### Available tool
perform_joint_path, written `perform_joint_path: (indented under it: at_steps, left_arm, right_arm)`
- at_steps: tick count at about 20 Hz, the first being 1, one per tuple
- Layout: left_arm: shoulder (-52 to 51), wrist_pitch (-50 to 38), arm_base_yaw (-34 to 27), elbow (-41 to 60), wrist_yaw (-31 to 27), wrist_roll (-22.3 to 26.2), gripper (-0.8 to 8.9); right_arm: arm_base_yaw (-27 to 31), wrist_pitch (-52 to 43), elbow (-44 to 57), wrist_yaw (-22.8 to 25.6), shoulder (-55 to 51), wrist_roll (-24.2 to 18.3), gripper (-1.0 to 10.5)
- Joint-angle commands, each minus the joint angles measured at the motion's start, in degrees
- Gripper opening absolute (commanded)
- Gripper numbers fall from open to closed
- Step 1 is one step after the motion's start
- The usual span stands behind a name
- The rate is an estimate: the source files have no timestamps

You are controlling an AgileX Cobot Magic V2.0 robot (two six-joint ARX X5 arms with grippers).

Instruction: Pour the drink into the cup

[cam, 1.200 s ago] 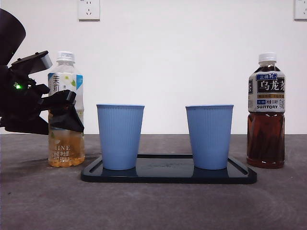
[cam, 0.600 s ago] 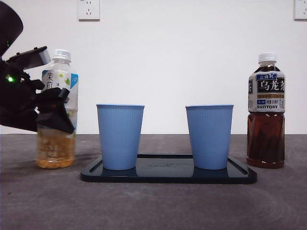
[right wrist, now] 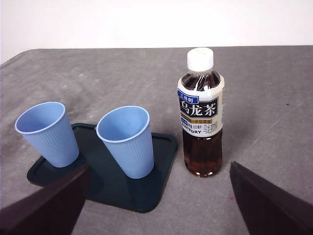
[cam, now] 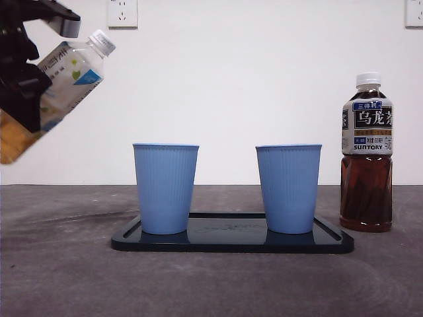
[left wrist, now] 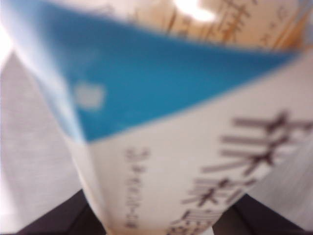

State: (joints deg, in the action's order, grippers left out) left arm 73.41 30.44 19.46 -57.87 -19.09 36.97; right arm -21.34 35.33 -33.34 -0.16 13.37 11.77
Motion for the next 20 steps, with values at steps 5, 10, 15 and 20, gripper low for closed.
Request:
perform_joint_path:
  at_steps: [5, 10, 15, 20]
  left_arm:
    - [-0.20, 0.09, 6.10, -5.46, -11.63, 15.13, 2.09]
    - [-0.20, 0.04, 8.35, -5.46, -18.56, 22.67, 2.09]
    - [0.02, -0.04, 9.94, -5.46, -22.75, 28.52, 2.05]
    - [0.87, -0.35, 11.10, -5.46, -24.15, 29.88, 1.83]
  right_arm:
    - [-0.28, 0.63, -0.79, -0.76, -0.07, -0.85, 4.5]
    - [-0.28, 0.81, -0.79, -1.46, -0.07, -1.77, 4.5]
    - [-0.28, 0.81, -0.79, -2.82, -0.07, -1.97, 4.5]
    - [-0.28, 0.83, -0.79, -3.06, -0.07, -2.14, 4.5]
